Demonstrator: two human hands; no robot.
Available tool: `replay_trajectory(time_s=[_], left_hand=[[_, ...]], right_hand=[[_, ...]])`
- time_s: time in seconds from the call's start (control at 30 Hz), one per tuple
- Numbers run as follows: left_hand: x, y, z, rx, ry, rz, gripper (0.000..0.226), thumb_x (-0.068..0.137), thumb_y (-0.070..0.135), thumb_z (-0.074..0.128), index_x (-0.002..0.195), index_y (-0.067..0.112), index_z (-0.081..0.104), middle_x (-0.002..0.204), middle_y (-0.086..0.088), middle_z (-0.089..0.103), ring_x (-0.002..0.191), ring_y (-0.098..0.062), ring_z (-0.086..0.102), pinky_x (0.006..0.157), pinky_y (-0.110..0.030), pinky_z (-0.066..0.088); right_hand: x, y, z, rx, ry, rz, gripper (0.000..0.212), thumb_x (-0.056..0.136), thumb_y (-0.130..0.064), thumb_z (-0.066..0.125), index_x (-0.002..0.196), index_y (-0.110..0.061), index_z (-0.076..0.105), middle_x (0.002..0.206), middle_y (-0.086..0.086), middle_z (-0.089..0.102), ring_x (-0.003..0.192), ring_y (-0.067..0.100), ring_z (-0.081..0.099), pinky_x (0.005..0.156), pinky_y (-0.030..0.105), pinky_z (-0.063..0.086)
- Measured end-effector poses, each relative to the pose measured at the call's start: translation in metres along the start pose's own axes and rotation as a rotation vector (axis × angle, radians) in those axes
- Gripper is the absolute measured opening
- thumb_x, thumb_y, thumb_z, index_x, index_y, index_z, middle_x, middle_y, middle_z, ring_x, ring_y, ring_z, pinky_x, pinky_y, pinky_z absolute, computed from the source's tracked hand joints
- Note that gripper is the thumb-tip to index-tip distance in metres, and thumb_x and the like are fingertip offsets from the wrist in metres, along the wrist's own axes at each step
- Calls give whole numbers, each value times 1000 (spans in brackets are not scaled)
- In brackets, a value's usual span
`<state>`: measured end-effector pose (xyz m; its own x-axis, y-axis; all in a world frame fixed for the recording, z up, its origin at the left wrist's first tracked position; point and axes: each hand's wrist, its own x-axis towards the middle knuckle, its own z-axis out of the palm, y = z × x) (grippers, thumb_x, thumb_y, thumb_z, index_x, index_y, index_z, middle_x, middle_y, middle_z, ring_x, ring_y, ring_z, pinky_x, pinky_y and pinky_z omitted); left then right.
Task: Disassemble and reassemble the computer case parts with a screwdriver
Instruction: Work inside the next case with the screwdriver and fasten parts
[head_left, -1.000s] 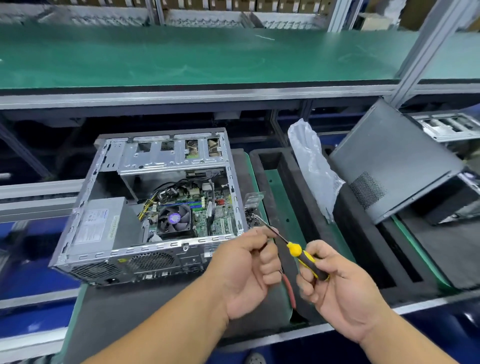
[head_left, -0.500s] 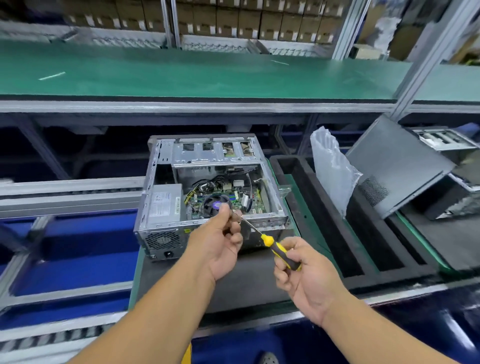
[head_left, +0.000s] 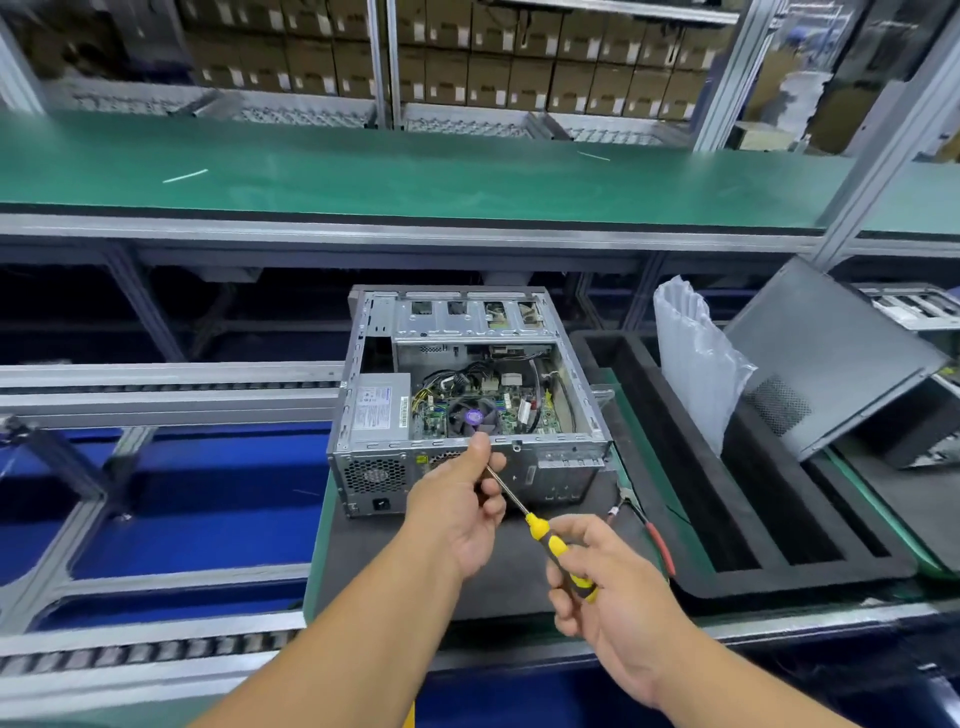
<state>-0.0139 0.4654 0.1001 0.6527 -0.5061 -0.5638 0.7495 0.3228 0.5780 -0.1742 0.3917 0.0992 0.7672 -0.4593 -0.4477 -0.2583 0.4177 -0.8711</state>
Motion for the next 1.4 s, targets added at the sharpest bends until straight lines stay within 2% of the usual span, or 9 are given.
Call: replay_trajectory(time_s=[0.3,0.5,0.6,0.73,0.83,0.93,1.1,1.23,1.4], left_hand=[[6,-8,6,156,167,42,21,93,24,74,94,5,64,68,-4,67,46,-8,40,42,-20,32],[0,-7,-2,61,265,20,48,98,54,59,86,8,64,57,0,49,45,-10,35,38,-22,25],[3,28,-5,170,299,245,29,93,39,62,76,16,57,52,5,33,42,-10,22,38,-24,18],[26,95,-3,1289,209,762,26,75,58,65,82,33,62,61,14,48,46,-5,42,49,-25,34],[54,116,1,2176,-101,579,70,69,76,72,126,37,59,102,10,65,73,-7,63,61,-27,43],[84,113,4,2623,-290,600,77,70,77,71,127,26,62,116,0,67,106,-26,64,83,-36,52],[114,105,-9,2642,-598,807,50,81,68,52,85,20,66,83,0,63,84,-26,61,85,-41,50],[129,103,-11,2513,-579,813,48,76,69,51,66,22,48,66,3,55,67,-21,53,83,-39,42],[147,93,16,2385,-515,770,44,82,61,59,66,21,50,59,5,48,56,-16,46,80,-39,36]], right_hand=[[18,0,15,-323,-102,-74,30,105,-5,44,119,-27,58,71,1,47,59,15,35,48,22,31],[35,2,5,-254,-127,-44,29,106,-6,45,119,-27,58,66,-5,50,57,14,36,47,23,30],[41,9,-1,-219,-150,-9,30,105,-4,44,118,-25,60,67,-3,49,56,16,33,47,23,28],[43,18,-6,-253,-146,38,31,103,-4,46,116,-27,62,70,2,49,59,18,32,48,24,29],[47,15,-7,-262,-114,45,31,103,0,47,115,-22,63,67,5,49,55,18,34,46,24,30],[50,8,-7,-244,-80,47,31,101,6,46,114,-16,63,64,4,50,49,13,37,44,22,30],[50,-1,-12,-294,-61,83,30,99,6,46,115,-13,63,67,11,50,52,19,35,46,22,28],[55,-4,-17,-344,-16,95,30,99,2,49,114,-19,64,67,9,52,56,20,36,48,24,30],[66,-5,-16,-251,101,58,31,100,5,48,114,-17,65,66,10,51,53,19,35,46,24,29]])
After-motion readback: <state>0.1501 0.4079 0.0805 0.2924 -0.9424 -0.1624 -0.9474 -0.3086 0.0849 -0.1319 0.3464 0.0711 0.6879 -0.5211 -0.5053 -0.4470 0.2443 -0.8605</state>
